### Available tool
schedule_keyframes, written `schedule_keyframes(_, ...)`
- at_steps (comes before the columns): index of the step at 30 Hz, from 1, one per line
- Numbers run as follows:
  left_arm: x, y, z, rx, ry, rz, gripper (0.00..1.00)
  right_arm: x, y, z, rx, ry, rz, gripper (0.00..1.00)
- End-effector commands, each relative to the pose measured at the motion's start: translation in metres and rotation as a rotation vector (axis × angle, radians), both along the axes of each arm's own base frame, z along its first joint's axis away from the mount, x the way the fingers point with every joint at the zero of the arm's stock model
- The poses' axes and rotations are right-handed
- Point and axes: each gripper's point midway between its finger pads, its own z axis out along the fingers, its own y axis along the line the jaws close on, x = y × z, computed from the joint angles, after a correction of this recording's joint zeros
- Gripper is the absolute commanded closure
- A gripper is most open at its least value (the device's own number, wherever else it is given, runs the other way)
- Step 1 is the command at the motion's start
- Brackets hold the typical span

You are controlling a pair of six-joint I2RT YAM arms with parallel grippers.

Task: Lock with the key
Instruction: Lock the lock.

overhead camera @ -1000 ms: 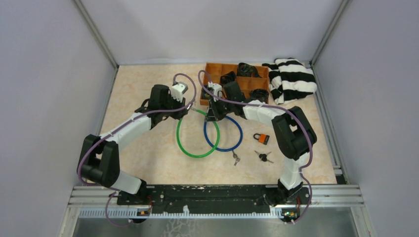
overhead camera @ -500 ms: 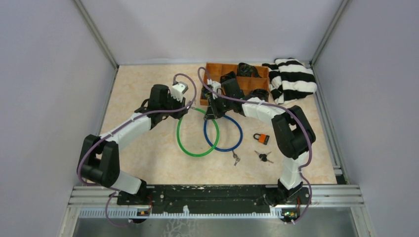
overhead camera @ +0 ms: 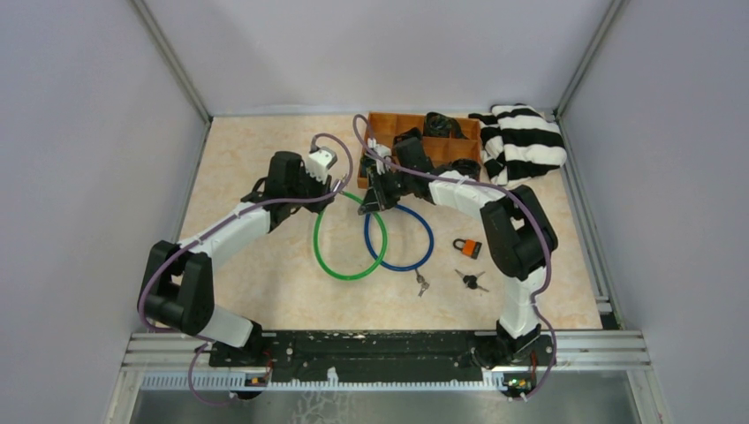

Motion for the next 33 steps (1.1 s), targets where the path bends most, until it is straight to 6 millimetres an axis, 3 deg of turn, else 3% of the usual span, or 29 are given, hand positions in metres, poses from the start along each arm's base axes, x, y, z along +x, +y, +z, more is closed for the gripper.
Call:
schedule_keyframes(1, -0.021, -0.04, 0.015, -0.092, -0.029, -0.184, 1.0, 0.005, 0.042, 0.064, 0.193, -0.119, 0.103, 1.0)
schedule_keyframes(10, -0.041, -0.055, 0.02, -0.14, -0.042, -0.318, 1.0, 0.016, 0.048, 0.068, 0.205, -0.123, 0.088, 1.0)
schedule_keyframes(16, -0.047, -0.057, 0.034, -0.173, -0.097, -0.365, 0.98, 0.031, 0.026, 0.082, 0.215, -0.213, 0.061, 1.0)
schedule_keyframes(19, -0.054, -0.062, 0.04, -0.196, -0.102, -0.431, 0.96, 0.028, 0.021, 0.093, 0.227, -0.292, 0.104, 1.0)
schedule_keyframes(22, -0.064, -0.069, 0.048, -0.226, -0.104, -0.512, 0.87, 0.02, 0.018, 0.108, 0.263, -0.386, 0.146, 1.0)
schedule_keyframes(28, -0.07, -0.074, 0.055, -0.238, -0.091, -0.572, 0.69, 0.0, 0.008, 0.117, 0.3, -0.48, 0.191, 1.0)
schedule_keyframes(33, -0.072, -0.074, 0.057, -0.251, -0.08, -0.58, 0.61, -0.013, 0.003, 0.122, 0.315, -0.514, 0.219, 1.0)
